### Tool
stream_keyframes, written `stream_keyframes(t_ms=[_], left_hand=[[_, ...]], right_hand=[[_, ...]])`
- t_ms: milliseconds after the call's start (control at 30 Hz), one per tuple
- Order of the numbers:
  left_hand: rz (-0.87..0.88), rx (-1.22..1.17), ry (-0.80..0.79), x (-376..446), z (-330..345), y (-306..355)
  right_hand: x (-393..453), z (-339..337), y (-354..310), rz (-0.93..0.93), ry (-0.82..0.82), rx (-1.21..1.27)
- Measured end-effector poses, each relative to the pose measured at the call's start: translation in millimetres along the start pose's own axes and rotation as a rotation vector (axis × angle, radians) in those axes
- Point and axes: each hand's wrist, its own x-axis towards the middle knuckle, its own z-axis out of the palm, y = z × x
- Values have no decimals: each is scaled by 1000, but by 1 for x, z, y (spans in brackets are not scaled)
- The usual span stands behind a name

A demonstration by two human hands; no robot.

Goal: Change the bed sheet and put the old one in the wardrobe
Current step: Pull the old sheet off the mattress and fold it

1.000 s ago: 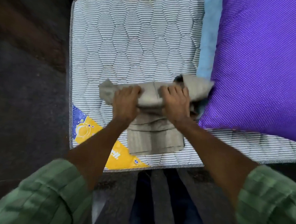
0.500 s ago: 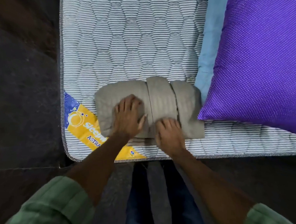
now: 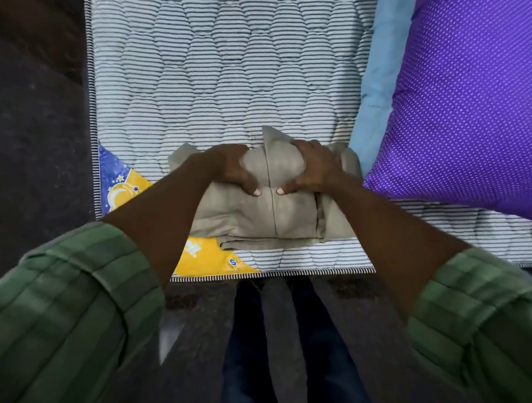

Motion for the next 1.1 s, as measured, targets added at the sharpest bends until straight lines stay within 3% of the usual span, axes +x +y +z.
stream_keyframes(t_ms=[100, 233, 333, 400, 467, 533, 600, 767, 933, 1100], left_hand=[[4, -22, -29, -6, 13, 2], [7, 18, 4, -23, 39, 1], [-54, 132, 365, -44, 74, -8], [-144, 10, 627, -64, 99, -10], [-297, -219, 757, -96, 120, -8], [-475, -471, 727, -123, 141, -9], [-559, -803, 572, -149, 159, -10], [-305, -1826, 198, -230, 148, 26], [-119, -2116, 240, -309, 127, 42], [-15, -2203, 335, -373, 121, 39]], right_hand=[[-20, 12, 9, 33, 22, 53], [-44, 6, 4, 114, -242, 149], [-66, 12, 1, 239, -259, 363], [-85, 11, -2, 329, -198, 555], [-110, 9, -12, 386, -194, 780], [-137, 13, -28, 416, -199, 981], [-159, 22, -46, 456, -202, 1110], [-198, 37, -86, 479, -269, 1315], [-270, -5, -155, 285, -254, 1401], [-343, -38, -204, 184, -348, 1417]])
